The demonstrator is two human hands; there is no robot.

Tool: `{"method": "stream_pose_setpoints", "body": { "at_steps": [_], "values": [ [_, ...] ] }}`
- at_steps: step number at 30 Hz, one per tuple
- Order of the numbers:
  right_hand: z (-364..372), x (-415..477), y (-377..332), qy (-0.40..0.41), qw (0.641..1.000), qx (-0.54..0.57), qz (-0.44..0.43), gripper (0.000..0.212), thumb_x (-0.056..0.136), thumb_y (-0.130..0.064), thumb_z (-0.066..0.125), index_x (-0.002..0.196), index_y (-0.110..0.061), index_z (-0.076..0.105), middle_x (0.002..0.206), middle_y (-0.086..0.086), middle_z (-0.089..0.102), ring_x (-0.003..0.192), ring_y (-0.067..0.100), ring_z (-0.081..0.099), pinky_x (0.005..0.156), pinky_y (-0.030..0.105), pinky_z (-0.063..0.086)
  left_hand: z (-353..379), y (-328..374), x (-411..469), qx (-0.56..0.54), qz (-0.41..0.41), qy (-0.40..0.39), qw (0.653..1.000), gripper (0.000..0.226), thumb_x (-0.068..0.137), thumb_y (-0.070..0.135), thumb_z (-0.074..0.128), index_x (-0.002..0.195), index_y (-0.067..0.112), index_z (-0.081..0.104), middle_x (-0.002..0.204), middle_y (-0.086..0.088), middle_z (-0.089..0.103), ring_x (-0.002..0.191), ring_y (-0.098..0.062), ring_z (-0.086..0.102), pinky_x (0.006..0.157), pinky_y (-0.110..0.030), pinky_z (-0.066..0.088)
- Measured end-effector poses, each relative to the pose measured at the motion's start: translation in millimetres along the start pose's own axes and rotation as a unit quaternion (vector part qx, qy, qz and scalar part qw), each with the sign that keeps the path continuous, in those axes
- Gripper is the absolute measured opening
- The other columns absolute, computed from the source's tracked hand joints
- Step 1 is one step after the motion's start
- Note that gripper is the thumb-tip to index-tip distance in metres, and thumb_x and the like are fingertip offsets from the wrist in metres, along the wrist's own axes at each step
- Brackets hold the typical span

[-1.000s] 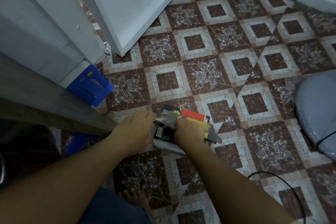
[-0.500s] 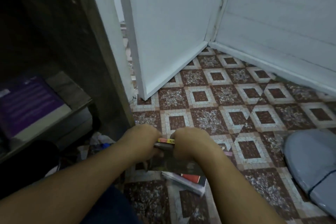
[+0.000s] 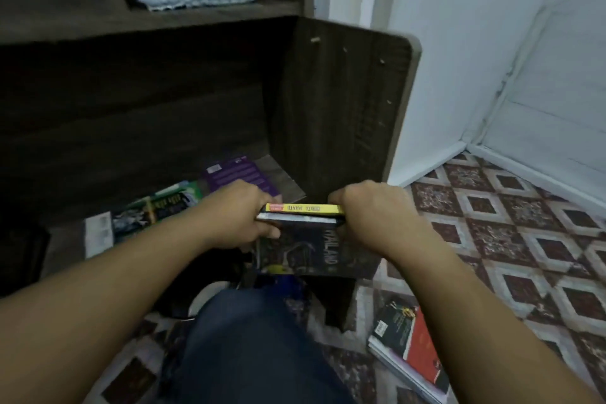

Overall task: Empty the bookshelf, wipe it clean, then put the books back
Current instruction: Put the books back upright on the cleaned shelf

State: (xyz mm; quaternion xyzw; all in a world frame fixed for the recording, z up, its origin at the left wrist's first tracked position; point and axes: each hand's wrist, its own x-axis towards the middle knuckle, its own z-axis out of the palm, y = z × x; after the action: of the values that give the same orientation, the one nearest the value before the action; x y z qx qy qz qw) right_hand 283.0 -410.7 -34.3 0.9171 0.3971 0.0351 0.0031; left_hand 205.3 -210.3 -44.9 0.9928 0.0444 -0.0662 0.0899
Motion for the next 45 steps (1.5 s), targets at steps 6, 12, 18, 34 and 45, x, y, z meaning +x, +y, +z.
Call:
{"method": "stream_pose_setpoints", "body": {
  "at_steps": [6,12,18,34,45],
  "values": [
    [-16,61,-77,0.1,0.988,-0.003,-0.116,0.034,0.097,-0.032,0.052,0.131,-0.038,0.052,0.11,-0.003,0.065,0.096,0.023,0.064,0.068,0.032,0.043,-39,-71,-56,0.091,-0.112,0.106,0.984,0.02,0.09,0.036,0.061,0.109,0.03,0.064,0.099,0.001,0.068,0.091,-0.022,0.064,0.075,-0.032,0.052],
    [37,133,-150,0.21,0.954,0.037,-0.211,0.062,0.073,-0.009,0.074,0.13,-0.028,0.06,0.117,0.0,0.069,0.101,0.025,0.068,0.088,0.043,0.05,-4,-144,-92,0.231,-0.207,0.245,0.919,0.04,0.068,0.002,0.073,0.106,0.011,0.067,0.092,-0.009,0.07,0.083,-0.028,0.068,0.087,-0.043,0.051],
    [87,153,-199,0.061,0.968,0.036,-0.242,0.068,0.093,0.0,0.045,0.149,-0.036,0.03,0.154,-0.002,0.035,0.141,0.027,0.028,0.113,0.056,0.018,67,-193,-105,0.22,-0.255,0.209,0.918,0.042,0.063,0.0,0.074,0.104,0.003,0.067,0.092,-0.016,0.07,0.083,-0.032,0.068,0.081,-0.048,0.054],
    [111,151,-188,-0.113,0.966,0.094,-0.212,0.071,0.094,-0.006,0.047,0.154,-0.033,0.018,0.162,0.003,0.012,0.149,0.029,0.006,0.119,0.049,0.007,88,-193,-86,0.092,-0.35,-0.015,0.932,0.092,0.089,0.061,0.051,0.154,0.015,0.005,0.161,-0.009,0.007,0.147,-0.027,0.011,0.117,-0.047,0.017],
    [93,49,-58,-0.147,0.978,0.124,-0.078,0.029,0.092,-0.03,0.053,0.119,-0.023,0.06,0.115,0.006,0.063,0.102,0.025,0.061,0.086,0.041,0.052,70,-27,-14,0.117,-0.093,0.088,0.985,0.046,0.089,0.046,0.056,0.129,0.024,0.048,0.125,0.0,0.055,0.117,-0.021,0.051,0.098,-0.036,0.04]
  ]
}}
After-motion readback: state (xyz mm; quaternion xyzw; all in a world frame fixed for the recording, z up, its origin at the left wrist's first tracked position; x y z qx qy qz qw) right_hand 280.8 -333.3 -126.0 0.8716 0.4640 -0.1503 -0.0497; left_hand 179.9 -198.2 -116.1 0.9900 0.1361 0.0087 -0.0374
